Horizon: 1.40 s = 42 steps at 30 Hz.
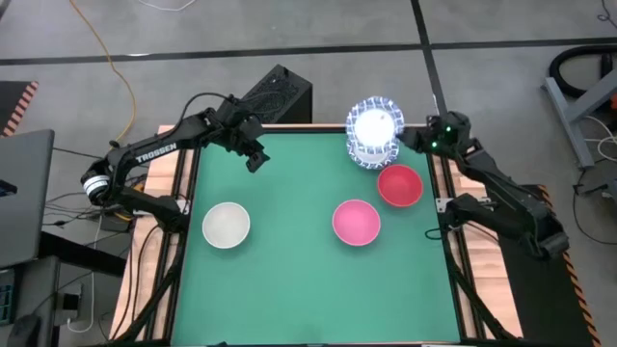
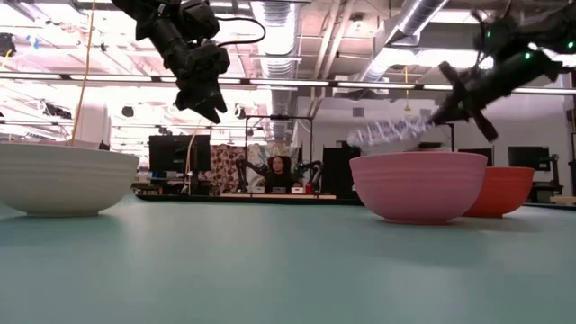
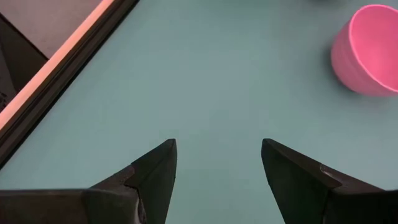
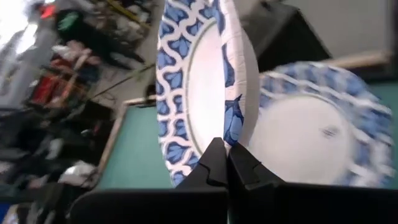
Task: Nest bowls inside each other by size order
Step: Stack the white patterned bowl on top of the white patterned bowl
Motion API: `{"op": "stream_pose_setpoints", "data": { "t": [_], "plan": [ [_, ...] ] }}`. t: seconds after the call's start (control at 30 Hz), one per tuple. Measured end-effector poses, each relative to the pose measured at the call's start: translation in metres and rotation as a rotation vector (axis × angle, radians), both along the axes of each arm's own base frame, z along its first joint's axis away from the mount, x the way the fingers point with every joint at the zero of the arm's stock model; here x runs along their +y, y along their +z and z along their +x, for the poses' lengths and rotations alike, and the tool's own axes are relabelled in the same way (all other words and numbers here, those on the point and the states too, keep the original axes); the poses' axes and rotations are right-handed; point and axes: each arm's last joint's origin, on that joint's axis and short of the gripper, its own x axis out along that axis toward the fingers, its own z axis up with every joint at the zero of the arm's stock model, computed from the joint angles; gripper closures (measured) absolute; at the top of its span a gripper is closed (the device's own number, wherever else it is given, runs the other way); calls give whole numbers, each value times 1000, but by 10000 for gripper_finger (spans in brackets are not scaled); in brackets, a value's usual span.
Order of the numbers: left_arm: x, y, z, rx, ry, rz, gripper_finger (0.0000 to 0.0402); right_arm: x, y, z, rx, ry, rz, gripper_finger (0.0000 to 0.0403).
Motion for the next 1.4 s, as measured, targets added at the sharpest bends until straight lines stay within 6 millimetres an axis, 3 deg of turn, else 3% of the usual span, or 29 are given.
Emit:
{"op": "stream_pose_setpoints", "data": {
  "t": [0.4,0.63,0.77,0.93,1.17,1.4],
  "plan": [
    [-14,1,11,-9,-61,7,177,-7,-50,-13,66,-89,182,400],
    [-19,1,14,-10,-77,13,177,-6,-59,-12,25,-87,169,400],
    [-20,3,15,-49,-93,-17,177,-8,-54,-10,-38,-49,136,400],
    [-30,25,8,-207,-209,-45,177,-9,-54,-10,-57,-44,137,401],
    [-47,63,-17,-368,-262,102,178,-14,-66,-9,-20,-50,209,401],
    [-59,80,-36,-426,-270,167,178,-20,-69,-6,-32,-35,205,401]
  ]
}}
